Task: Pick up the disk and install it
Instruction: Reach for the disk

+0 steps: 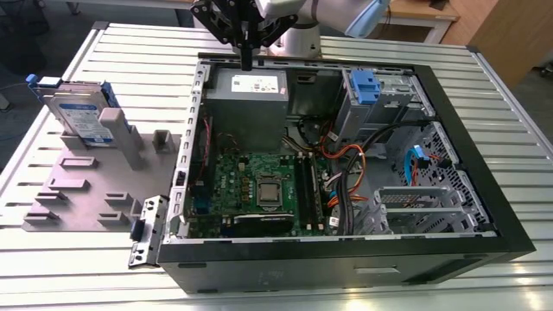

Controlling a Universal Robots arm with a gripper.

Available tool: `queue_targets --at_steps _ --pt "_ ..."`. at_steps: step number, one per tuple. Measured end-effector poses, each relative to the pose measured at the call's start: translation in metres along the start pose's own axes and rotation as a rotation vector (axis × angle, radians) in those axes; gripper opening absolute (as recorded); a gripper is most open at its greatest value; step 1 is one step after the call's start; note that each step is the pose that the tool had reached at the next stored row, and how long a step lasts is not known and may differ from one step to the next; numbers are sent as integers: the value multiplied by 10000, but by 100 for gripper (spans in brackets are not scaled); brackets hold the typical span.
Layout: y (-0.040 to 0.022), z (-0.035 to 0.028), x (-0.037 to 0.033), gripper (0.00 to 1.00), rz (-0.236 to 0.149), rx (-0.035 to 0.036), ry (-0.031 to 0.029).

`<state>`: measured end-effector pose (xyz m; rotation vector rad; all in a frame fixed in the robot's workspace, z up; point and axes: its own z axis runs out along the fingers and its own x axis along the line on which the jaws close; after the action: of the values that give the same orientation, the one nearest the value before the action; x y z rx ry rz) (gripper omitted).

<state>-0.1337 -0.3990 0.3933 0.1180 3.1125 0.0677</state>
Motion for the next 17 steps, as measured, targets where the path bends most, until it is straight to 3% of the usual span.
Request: queue_targets --at_steps 17 --pt "-13 -5 178 11 0 0 -1"
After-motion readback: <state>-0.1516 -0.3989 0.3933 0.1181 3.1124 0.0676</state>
